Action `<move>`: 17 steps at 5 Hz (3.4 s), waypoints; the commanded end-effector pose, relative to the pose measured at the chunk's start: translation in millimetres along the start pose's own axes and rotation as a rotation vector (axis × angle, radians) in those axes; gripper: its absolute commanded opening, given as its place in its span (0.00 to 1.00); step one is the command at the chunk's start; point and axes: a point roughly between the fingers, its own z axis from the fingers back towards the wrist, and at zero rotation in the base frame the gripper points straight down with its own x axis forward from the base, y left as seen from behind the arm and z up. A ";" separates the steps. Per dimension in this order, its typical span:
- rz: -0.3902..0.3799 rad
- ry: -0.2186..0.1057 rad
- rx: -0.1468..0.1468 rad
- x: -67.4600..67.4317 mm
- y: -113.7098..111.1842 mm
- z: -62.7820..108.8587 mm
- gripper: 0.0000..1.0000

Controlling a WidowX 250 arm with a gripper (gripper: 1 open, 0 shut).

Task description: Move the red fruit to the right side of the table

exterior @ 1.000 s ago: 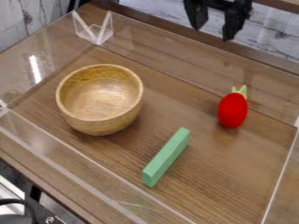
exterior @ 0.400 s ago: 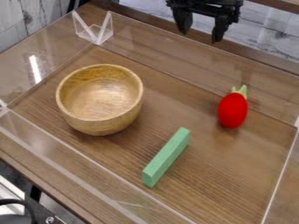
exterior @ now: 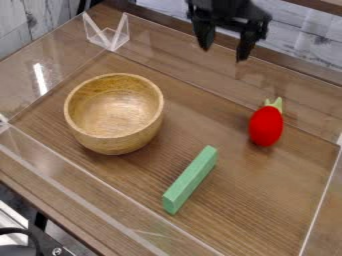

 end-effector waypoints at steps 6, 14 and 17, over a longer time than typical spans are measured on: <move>-0.183 -0.102 -0.025 3.9 32.6 -13.9 1.00; -0.176 -0.119 -0.048 -3.0 20.3 -10.5 1.00; -0.149 -0.143 -0.022 10.0 15.2 -5.7 1.00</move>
